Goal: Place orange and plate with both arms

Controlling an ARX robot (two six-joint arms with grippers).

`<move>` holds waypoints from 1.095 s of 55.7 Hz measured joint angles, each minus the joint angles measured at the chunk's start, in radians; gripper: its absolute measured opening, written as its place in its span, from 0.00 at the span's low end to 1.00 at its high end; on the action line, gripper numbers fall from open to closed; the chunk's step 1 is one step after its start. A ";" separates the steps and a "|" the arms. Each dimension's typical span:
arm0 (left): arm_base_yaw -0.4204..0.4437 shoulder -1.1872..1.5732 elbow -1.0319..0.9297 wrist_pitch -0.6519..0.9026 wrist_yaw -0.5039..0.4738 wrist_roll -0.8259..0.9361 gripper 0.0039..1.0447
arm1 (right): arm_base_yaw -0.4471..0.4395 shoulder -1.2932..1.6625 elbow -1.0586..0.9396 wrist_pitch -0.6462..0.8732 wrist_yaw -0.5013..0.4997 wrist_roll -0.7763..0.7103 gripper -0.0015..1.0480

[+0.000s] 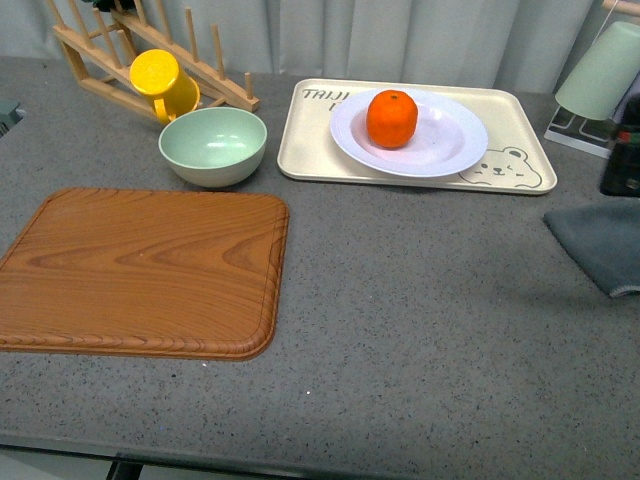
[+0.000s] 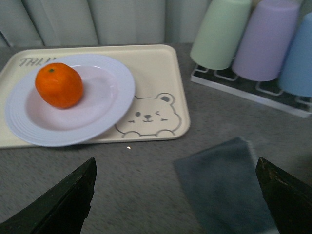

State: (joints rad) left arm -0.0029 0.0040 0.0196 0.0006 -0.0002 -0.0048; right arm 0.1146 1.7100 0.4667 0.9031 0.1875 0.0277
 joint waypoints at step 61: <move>0.000 0.000 0.000 0.000 0.000 0.000 0.94 | -0.051 -1.645 -0.405 -0.955 -0.033 -0.284 0.91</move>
State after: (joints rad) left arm -0.0029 0.0040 0.0196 0.0006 -0.0002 -0.0048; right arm 0.0639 0.0647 0.0620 -0.0517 0.1543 -0.2562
